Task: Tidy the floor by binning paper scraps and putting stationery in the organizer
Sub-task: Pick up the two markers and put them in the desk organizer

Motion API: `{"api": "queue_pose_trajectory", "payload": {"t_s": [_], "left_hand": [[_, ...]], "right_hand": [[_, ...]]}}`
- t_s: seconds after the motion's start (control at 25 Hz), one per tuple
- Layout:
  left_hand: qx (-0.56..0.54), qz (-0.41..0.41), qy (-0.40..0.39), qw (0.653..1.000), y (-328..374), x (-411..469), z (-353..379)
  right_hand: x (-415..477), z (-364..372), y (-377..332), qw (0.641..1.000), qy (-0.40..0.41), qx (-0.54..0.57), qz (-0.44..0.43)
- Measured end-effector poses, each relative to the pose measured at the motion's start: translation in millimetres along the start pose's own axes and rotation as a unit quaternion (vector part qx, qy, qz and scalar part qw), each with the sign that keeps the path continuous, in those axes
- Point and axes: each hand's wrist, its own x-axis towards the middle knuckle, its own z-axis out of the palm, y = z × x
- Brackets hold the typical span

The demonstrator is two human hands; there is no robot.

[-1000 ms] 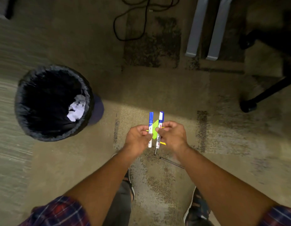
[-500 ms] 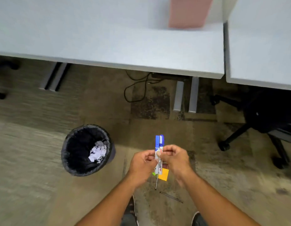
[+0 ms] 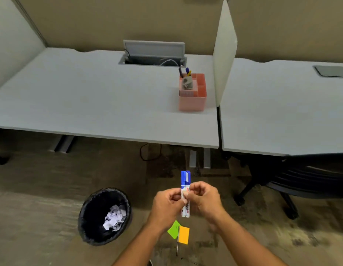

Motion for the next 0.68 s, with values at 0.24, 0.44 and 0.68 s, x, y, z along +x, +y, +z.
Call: {"api": "queue_pose_trajectory", "payload": {"t_s": [0.24, 0.44, 0.68], "left_hand": [[0.059, 0.04, -0.015, 0.997, 54, -4, -51], [0.088, 0.061, -0.033, 0.994, 87, 10, -84], [0.157, 0.101, -0.01, 0.982, 131, 53, -82]], "right_hand": [[-35, 39, -62, 0.998, 0.043, 0.008, -0.04], [-40, 64, -103, 0.995, 0.064, 0.015, -0.07], [-9, 56, -155, 0.994, 0.071, 0.007, -0.08]]}}
